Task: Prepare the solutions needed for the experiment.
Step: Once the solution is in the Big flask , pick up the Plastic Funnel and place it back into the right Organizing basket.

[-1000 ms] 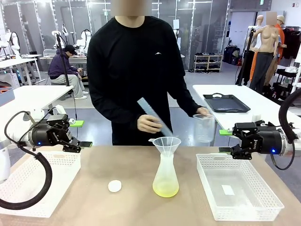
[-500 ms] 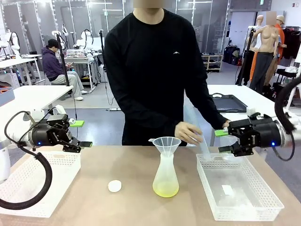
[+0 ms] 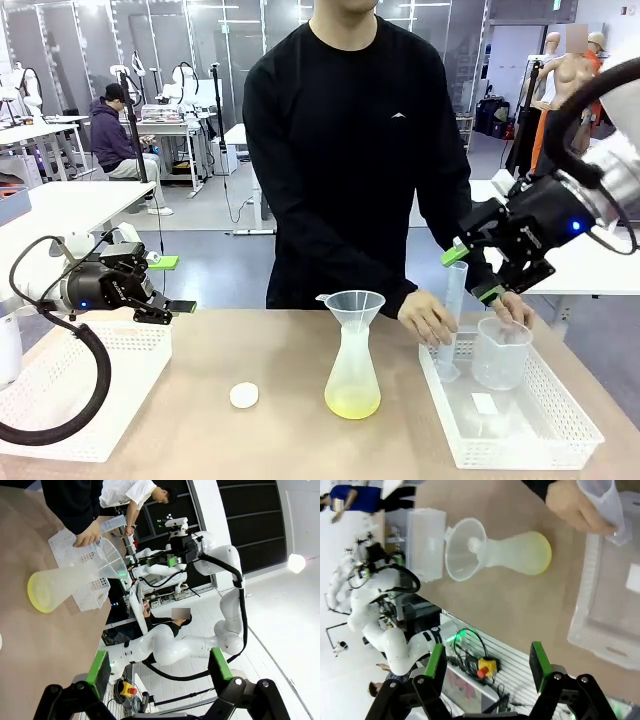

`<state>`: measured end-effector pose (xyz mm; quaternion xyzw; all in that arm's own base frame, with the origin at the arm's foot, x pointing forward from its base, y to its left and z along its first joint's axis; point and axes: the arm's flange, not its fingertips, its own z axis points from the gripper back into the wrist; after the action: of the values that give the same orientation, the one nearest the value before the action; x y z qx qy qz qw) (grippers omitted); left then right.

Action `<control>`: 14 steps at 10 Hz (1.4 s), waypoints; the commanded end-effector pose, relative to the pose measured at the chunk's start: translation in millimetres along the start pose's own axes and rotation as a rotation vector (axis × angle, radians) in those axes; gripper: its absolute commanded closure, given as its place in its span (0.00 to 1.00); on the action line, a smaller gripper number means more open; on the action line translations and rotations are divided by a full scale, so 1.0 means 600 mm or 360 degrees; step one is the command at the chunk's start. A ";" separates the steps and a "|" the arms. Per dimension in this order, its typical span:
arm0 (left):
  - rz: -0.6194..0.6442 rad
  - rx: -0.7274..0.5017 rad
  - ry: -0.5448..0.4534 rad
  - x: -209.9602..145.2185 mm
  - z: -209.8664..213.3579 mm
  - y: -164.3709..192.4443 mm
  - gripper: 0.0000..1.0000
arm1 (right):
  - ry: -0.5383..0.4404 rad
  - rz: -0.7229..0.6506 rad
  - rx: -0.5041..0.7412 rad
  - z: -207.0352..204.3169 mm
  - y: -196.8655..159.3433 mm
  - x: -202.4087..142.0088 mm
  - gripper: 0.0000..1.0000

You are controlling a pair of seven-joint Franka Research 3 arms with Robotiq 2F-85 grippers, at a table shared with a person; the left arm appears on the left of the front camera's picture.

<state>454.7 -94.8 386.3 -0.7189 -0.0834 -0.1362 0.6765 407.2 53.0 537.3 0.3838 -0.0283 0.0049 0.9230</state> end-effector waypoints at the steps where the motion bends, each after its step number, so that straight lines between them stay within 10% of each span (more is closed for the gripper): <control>1: -0.0006 0.0001 -0.0006 0.001 -0.001 -0.002 0.00 | 0.0128 -0.0194 -0.0200 0.023 0.046 0.025 0.16; 14: -0.0006 0.0001 -0.0006 0.001 -0.001 -0.002 0.00 | -0.0027 -0.0216 -0.0254 -0.021 0.081 0.070 0.16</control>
<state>454.7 -94.8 386.3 -0.7189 -0.0833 -0.1362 0.6765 437.5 81.2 568.3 0.3086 0.0007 -0.0545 0.9496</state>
